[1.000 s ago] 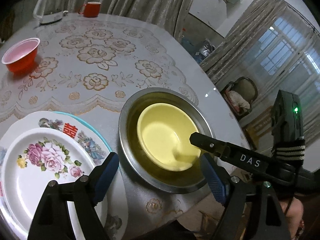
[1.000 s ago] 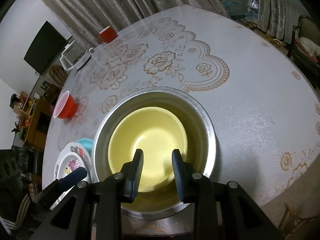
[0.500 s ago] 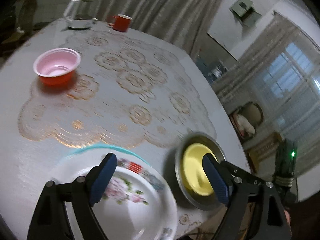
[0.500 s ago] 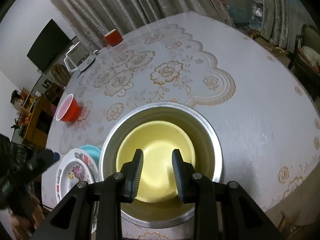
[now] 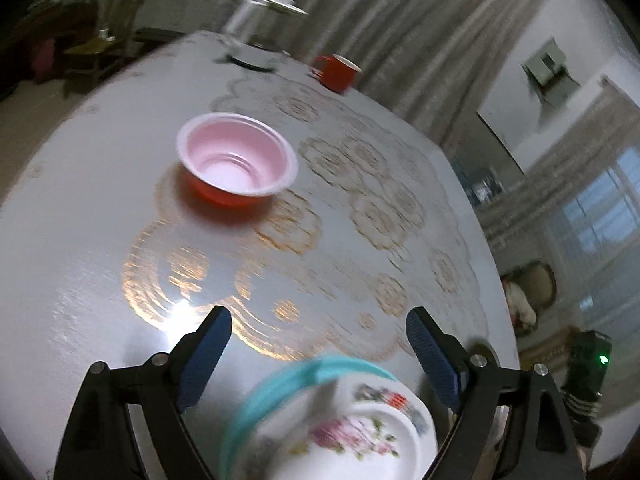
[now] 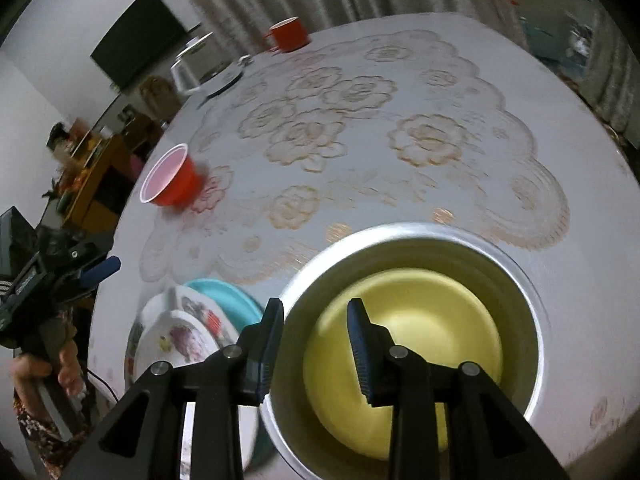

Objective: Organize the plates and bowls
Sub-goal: 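Pull both tools back and move them to the pink-and-red bowl, then grip the pink-and-red bowl rim with both tools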

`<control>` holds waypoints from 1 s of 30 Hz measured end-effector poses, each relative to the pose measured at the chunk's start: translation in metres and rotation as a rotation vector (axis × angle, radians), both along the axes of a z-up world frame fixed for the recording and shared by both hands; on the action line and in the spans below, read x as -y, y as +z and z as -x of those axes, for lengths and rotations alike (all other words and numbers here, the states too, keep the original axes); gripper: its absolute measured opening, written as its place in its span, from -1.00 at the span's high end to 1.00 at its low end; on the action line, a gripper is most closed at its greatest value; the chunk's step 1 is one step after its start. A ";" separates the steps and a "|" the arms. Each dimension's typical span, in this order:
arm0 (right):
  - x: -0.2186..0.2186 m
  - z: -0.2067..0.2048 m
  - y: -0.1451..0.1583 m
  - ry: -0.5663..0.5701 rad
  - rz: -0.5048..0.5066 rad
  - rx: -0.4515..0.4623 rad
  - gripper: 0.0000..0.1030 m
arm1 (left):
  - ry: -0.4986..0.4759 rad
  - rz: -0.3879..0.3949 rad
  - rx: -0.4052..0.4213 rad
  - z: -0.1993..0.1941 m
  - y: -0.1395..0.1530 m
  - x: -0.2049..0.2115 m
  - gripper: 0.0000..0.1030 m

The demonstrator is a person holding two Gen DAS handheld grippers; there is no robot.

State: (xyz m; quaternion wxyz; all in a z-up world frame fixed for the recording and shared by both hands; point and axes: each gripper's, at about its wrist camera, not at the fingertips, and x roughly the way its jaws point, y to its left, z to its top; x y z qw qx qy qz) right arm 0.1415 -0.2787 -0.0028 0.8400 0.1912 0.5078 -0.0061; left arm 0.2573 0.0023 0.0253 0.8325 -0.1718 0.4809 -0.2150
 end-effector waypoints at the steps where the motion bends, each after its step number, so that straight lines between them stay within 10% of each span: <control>1: -0.004 -0.007 0.001 0.012 0.006 -0.003 0.37 | 0.017 -0.001 -0.004 -0.005 -0.002 -0.005 -0.74; 19: -0.056 -0.143 0.002 0.131 -0.075 -0.007 0.37 | 0.165 0.100 -0.061 -0.097 -0.031 -0.047 -0.71; 30: -0.097 -0.208 -0.009 0.184 -0.145 -0.029 0.37 | 0.170 0.103 -0.052 -0.117 -0.039 -0.049 -0.19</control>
